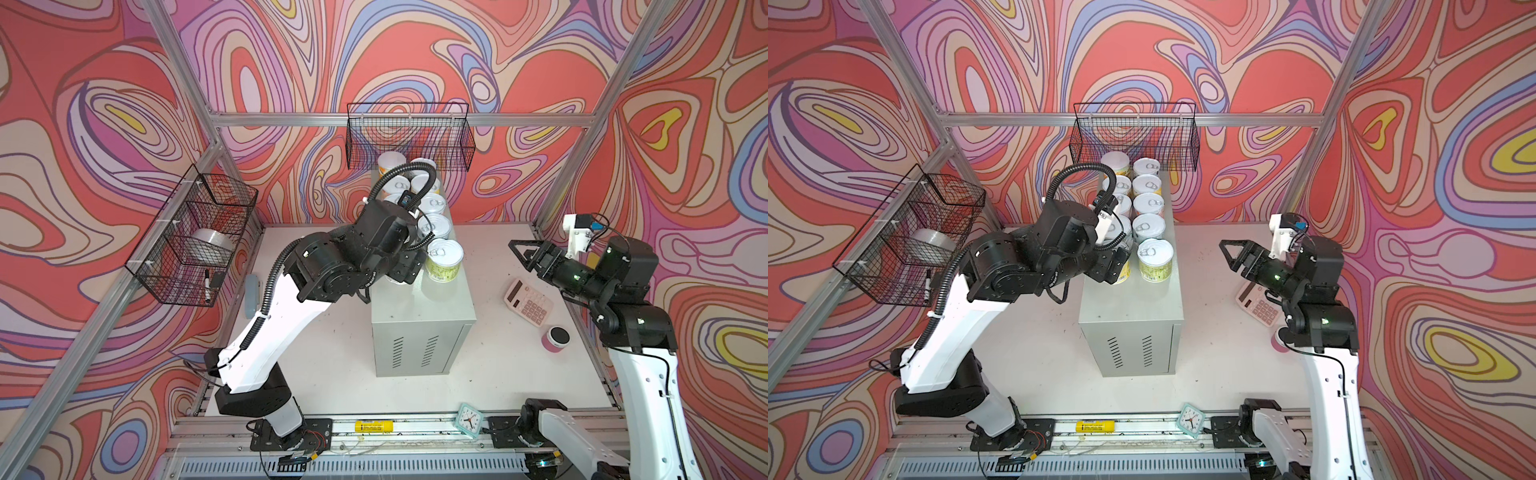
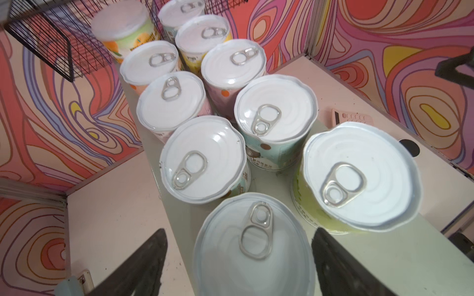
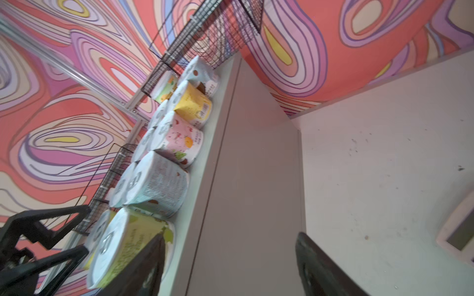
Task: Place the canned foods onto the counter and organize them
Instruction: 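Set the yellow can beside the green can with the left gripper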
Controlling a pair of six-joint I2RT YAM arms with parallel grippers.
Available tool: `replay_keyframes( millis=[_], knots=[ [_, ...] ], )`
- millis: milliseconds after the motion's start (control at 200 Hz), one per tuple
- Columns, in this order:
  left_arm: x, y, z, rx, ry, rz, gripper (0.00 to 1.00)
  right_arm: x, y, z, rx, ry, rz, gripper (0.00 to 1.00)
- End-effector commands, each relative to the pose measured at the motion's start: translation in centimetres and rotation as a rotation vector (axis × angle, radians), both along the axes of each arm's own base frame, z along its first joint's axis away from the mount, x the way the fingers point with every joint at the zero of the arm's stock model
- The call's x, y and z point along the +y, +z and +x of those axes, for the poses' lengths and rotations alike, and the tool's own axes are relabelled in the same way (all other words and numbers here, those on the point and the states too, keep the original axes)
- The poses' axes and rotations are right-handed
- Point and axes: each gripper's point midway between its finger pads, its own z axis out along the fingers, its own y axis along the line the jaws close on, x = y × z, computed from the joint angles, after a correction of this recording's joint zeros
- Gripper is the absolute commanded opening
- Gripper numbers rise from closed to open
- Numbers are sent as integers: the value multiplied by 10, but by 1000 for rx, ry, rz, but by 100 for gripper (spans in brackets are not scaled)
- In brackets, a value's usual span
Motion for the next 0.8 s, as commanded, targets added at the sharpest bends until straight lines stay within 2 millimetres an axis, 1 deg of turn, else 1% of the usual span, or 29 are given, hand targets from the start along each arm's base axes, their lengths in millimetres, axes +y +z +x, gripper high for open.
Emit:
replay_keyframes(
  millis=[0, 105, 185, 300, 396, 531, 646, 706, 796],
  knots=[
    [5, 29, 1, -97, 1, -50, 90, 19, 29, -18, -89, 120, 47, 80],
    [7, 38, -3, -111, -12, -83, 89, 27, 38, -26, -110, 173, 65, 79],
    [11, 39, -6, -107, -9, -94, 86, 37, 45, -33, -128, 232, 82, 76],
    [31, 33, -12, -103, 41, -100, 84, 41, 49, -38, -132, 257, 86, 74],
    [50, 27, -22, -103, 70, -134, 82, 43, 51, -41, -134, 271, 89, 73],
    [72, 17, -32, -105, 115, -174, 80, 48, 51, -41, -123, 294, 96, 60],
    [79, 9, -34, -106, 135, -188, 79, 54, 47, -38, -102, 311, 90, 50],
    [79, 5, -34, -105, 140, -189, 79, 61, 43, -35, -90, 317, 77, 50],
    [80, 0, -34, -104, 146, -191, 78, 78, 35, -32, -67, 323, 34, 52]
  ],
)
